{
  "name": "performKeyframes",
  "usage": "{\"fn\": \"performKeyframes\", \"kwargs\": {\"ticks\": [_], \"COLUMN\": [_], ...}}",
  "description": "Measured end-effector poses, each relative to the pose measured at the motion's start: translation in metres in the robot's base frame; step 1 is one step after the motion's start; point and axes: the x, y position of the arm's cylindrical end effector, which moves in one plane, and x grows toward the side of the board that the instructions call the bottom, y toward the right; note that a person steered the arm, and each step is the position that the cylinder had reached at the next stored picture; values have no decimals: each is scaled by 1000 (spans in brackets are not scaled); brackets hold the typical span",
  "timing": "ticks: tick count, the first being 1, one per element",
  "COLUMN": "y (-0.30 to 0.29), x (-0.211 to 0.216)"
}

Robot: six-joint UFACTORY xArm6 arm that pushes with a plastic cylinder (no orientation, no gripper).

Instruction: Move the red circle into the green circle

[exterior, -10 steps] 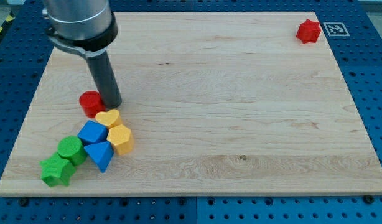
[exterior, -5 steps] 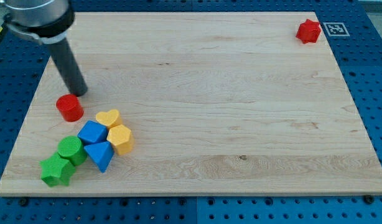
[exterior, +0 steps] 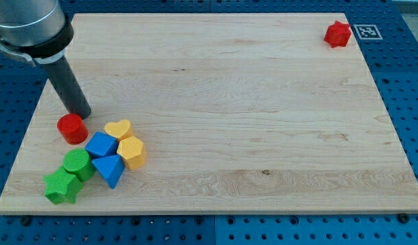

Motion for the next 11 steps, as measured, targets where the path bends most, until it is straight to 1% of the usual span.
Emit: {"fn": "performKeyframes", "kwargs": {"ticks": [2,4,6,7,9,10,11], "y": [0,0,-30,-32,-9,-1,-3], "x": [0,10,10,10,33,35,12]}}
